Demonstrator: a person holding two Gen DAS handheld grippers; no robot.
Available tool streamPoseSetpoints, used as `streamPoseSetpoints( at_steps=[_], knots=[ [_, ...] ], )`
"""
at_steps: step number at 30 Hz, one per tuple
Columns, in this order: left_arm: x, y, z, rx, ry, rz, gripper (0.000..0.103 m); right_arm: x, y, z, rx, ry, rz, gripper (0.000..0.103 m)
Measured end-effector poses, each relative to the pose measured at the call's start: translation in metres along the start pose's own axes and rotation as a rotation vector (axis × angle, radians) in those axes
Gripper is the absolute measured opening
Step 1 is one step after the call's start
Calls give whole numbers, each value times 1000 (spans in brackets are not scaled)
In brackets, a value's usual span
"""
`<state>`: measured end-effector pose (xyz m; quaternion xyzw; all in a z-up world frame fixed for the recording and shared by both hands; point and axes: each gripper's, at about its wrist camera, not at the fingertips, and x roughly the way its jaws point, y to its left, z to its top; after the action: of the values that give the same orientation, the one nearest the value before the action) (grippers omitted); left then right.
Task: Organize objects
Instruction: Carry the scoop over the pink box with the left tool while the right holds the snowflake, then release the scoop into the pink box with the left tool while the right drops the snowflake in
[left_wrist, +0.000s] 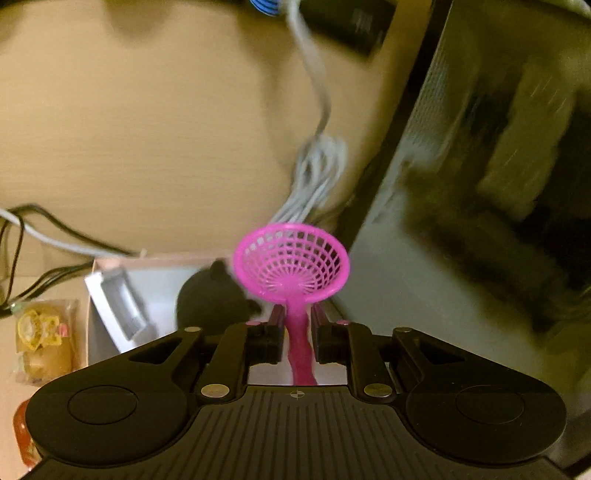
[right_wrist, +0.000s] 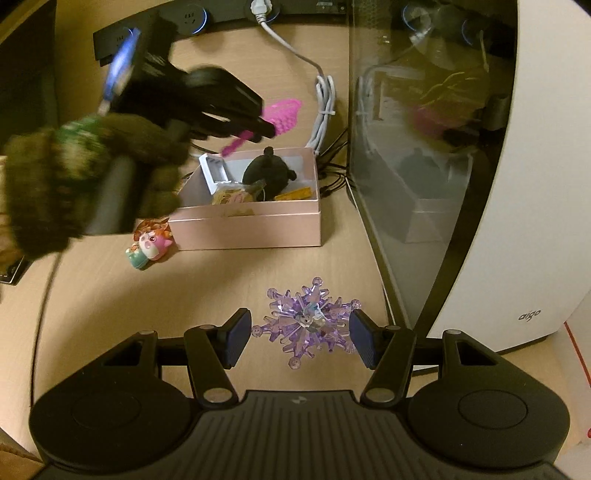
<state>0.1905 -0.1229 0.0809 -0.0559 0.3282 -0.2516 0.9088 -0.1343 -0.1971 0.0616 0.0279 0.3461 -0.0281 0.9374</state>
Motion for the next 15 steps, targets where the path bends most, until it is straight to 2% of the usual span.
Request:
streamPoseSetpoints(
  at_steps=[3,5,7,9,15],
  knots=[
    [21,11,-14,17,119,25,18,1,-2,-1,-3,8,-8,59],
    [11,18,-18,-6,74,46,19,0,-4,-3,-3,11,-6,59],
    [-11,32,-18,-98,-7,37,19,2,-5,-4,-2,14,-3,59],
    [-32,45,-18,-163,-53,25,19,4,-6,-3,-1,19,0,59],
    [-92,74,-46,-184,-73,70,19,16,1,8,-12,13,41,59]
  ],
)
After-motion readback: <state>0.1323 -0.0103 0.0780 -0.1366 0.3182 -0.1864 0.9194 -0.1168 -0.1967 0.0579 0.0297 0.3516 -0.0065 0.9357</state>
